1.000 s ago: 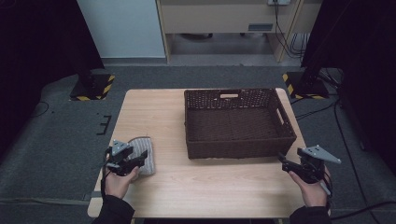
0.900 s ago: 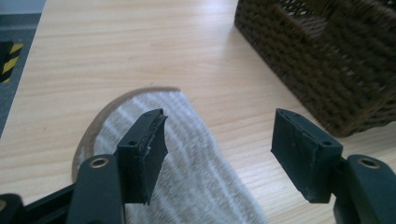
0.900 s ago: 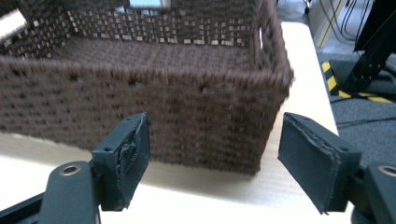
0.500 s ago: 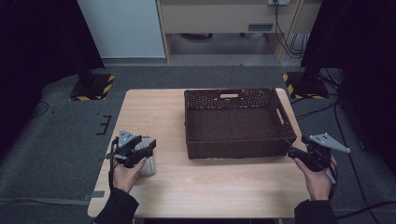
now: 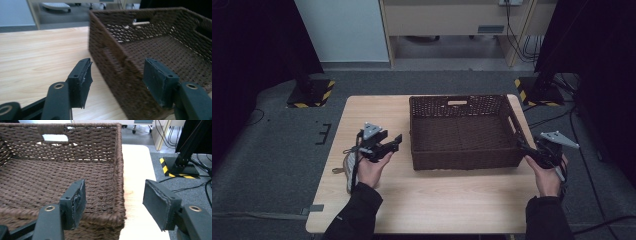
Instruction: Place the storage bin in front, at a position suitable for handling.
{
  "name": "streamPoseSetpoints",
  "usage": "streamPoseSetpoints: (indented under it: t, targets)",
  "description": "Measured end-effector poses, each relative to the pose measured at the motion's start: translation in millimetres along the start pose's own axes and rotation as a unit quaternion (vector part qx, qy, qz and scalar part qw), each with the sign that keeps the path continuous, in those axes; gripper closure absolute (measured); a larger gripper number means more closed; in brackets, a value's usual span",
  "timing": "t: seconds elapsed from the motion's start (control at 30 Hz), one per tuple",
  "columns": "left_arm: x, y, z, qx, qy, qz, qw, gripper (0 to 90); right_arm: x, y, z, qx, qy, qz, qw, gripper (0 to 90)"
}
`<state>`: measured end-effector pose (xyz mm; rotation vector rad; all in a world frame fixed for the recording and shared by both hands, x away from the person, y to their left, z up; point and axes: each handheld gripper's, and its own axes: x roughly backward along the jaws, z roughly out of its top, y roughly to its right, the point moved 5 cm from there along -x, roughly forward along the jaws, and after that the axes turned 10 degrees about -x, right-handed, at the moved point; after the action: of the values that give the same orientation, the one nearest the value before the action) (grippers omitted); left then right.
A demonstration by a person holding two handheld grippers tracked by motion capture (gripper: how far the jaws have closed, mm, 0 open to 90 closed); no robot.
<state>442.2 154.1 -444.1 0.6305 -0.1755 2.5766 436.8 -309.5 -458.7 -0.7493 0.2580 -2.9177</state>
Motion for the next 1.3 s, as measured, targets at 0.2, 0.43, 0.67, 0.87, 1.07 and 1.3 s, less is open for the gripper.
streamPoseSetpoints:
  t: [0.2,0.43,0.67,0.87,1.07,1.3]
  targets:
    - [-27.4,26.8,-2.9,-0.008,-0.018,-0.022,0.9996,41.5,-10.1,5.2,-2.9,0.001,-0.012,-0.007,0.9999,38.6]
    - [-47.8,33.5,-12.5,-0.009,-0.058,-0.016,0.9981,53.5,-18.6,3.6,-5.5,0.003,-0.018,0.005,0.9998,48.4]
    - [-43.7,30.8,-14.8,0.005,-0.057,-0.021,0.9981,64.3,-18.3,-6.0,-7.9,0.007,-0.027,0.022,0.9994,58.3]
    - [-28.0,18.8,-21.0,-0.001,-0.068,-0.014,0.9976,66.5,-9.2,-19.7,-15.1,0.02,-0.037,0.036,0.9985,60.0]
    - [-7.6,7.9,-31.2,-0.01,-0.07,-0.006,0.9974,67.4,5.4,-40.6,-25.4,0.042,-0.042,0.046,0.9972,62.6]
    - [11.1,2.9,-41.4,-0.002,-0.063,-0.011,0.998,67.8,19.7,-55.5,-36.3,0.047,-0.046,0.063,0.9959,61.4]
